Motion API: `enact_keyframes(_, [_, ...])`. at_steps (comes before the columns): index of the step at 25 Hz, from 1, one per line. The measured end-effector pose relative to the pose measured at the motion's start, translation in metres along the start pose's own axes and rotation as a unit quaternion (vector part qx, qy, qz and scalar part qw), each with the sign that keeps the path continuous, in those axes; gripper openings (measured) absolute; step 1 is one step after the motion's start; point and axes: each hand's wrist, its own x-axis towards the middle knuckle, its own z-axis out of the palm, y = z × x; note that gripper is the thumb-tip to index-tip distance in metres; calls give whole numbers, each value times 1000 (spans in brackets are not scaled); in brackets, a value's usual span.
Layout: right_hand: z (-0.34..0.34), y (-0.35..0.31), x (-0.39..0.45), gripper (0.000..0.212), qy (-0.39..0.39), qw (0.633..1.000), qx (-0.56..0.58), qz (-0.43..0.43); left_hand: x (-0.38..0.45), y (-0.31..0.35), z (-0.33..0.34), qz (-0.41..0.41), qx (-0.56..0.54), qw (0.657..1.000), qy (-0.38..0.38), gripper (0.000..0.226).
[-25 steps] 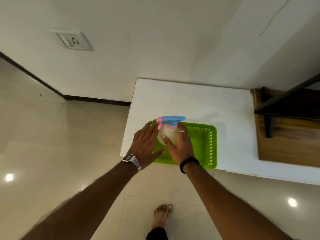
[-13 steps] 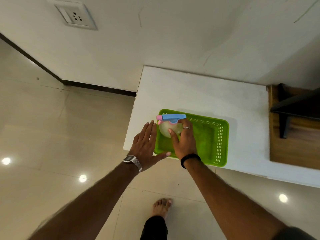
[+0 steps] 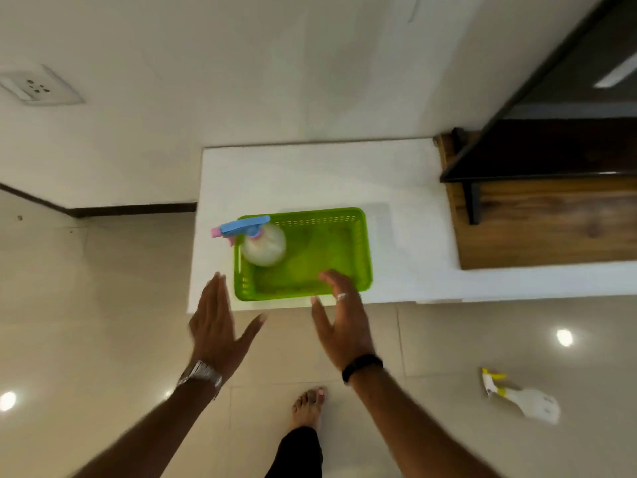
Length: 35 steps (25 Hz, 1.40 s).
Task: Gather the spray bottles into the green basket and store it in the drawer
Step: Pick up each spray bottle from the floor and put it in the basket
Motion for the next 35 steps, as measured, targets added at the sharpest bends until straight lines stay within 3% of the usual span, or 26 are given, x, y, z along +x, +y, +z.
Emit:
enact_keyframes(3, [-54, 47, -99, 37, -17, 997, -44, 55, -62, 18, 23, -39, 11, 998, -37, 100])
enact_keyframes(6, [-121, 122, -218, 47, -28, 981, -102, 162, -124, 73, 71, 30, 79, 988, -128, 105])
enact_keyframes(10, [-213, 222, -365, 53, -52, 902, -159, 397, -203, 186, 155, 125, 138, 950, -249, 103])
enact_keyframes(14, [-276, 300, -464, 58, -20, 842, -111, 527, -261, 299, 251, 251, 165, 899, -319, 104])
enact_keyframes(16, [-297, 343, -507, 59, -14, 824, -98, 558, -286, 355, 311, 325, 179, 865, -338, 97])
enact_keyframes(19, [-314, 415, -564, 59, 11, 788, -69, 612, -322, 425, 411, 435, 239, 782, -377, 95])
enact_keyframes(23, [-310, 522, -611, 68, 70, 757, -49, 648, -358, 485, 556, 496, 281, 697, -435, 84])
enact_keyframes(26, [-302, 601, -626, 87, 129, 743, -41, 656, -390, 501, 652, 541, 317, 635, -453, 82])
enact_keyframes(31, [-284, 686, -621, 119, 140, 750, -66, 643, -429, 479, 739, 563, 359, 574, -474, 83])
enact_keyframes(35, [-274, 701, -614, 113, 178, 761, 19, 624, -433, 453, 742, 525, 374, 556, -524, 93])
